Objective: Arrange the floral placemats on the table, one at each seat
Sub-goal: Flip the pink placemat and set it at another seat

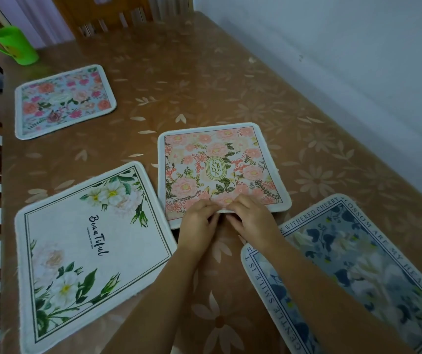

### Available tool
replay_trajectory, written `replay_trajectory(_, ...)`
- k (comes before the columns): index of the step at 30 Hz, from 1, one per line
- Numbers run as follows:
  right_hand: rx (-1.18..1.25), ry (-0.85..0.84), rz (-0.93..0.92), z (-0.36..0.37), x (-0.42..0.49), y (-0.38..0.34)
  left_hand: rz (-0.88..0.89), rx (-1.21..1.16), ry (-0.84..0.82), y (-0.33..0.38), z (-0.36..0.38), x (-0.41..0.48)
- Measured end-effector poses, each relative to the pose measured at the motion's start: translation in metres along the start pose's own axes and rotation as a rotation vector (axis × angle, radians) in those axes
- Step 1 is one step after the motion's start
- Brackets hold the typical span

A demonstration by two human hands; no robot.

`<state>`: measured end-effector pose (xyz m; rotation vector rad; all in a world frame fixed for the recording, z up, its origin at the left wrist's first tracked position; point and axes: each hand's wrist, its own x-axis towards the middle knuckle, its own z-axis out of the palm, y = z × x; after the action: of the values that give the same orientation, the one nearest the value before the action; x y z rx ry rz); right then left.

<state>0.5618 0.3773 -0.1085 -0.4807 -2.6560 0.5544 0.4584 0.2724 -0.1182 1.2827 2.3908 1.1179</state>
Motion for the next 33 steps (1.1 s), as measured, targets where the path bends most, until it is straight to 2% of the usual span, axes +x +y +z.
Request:
replay_trajectory(5, -0.001, 0.096, 0.068, -0.022, 0.002, 0.004, 0.011, -0.053, 0.033, 0.028, 0.006, 0.009)
replay_trajectory(14, 0.009, 0.121, 0.092, -0.066, -0.037, -0.016, 0.072, 0.009, 0.049, 0.070, -0.010, -0.024)
replay_trajectory(19, 0.006, 0.093, 0.069, -0.077, -0.078, -0.051, 0.064, 0.011, 0.040, 0.077, -0.029, -0.075)
replay_trajectory(27, 0.017, -0.010, 0.053, -0.087, -0.154, -0.100, -0.077, -0.020, 0.048, 0.093, -0.048, -0.178)
replay_trajectory(33, 0.089, -0.075, -0.029, -0.101, -0.200, -0.129, -0.159, 0.046, 0.165, 0.118, -0.058, -0.253)
